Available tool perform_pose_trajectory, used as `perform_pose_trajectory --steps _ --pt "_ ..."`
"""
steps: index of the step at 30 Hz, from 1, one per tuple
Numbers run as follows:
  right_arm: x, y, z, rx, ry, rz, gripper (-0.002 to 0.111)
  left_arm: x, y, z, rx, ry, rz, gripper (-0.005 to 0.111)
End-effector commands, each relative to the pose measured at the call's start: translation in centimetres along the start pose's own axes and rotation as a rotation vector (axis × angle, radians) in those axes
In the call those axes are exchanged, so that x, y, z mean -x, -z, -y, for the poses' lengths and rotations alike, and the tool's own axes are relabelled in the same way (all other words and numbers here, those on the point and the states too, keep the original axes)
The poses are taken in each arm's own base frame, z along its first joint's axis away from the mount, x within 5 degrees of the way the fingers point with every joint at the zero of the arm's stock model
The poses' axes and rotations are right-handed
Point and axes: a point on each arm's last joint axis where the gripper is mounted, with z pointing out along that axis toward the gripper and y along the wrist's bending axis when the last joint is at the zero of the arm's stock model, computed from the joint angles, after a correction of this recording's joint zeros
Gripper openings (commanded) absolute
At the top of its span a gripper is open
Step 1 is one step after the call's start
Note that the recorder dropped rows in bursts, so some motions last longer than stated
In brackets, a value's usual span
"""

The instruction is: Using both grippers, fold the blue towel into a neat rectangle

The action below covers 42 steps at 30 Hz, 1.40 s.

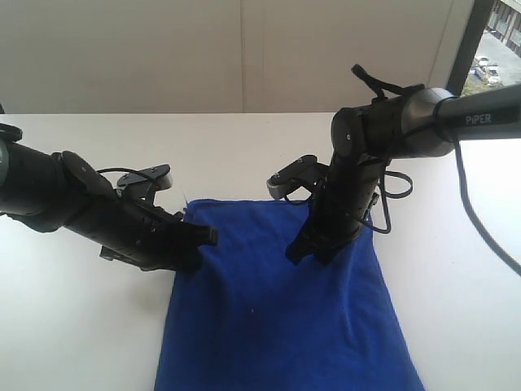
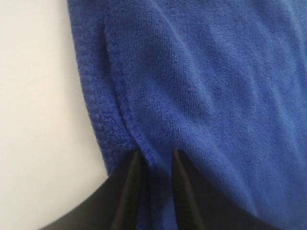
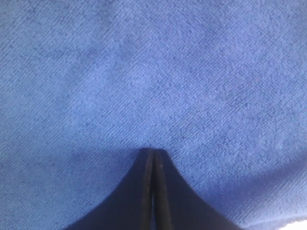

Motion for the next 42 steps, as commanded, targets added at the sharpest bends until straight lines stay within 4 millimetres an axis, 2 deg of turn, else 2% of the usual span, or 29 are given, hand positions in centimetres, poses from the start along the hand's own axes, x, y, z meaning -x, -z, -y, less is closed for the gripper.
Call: perform_pose_trajectory --steps 1,13,18,26,42 --pt "-0.06 -0.56 0.18 0.010 0.005 -0.006 0.000 0.13 0.03 0.50 -0.029 0.011 -0.015 0.030" --pt "-0.02 -0.56 0.18 0.011 0.003 -0.002 0.000 0.15 0.03 0.47 -0.026 0.006 -0.012 0.030" --pt "-0.02 -0.56 0.17 0.011 0.002 -0.002 0.000 0.22 0.03 0.43 -0.021 0.006 -0.004 0.026" --pt "-0.03 -0.56 0.16 0.012 0.003 -0.004 0.000 0.29 0.02 0.38 -0.016 0.006 0.003 0.000" --pt "-0.05 -0.56 0.16 0.012 0.003 -0.006 0.000 -0.04 -0.03 0.19 -0.005 -0.024 -0.013 0.000"
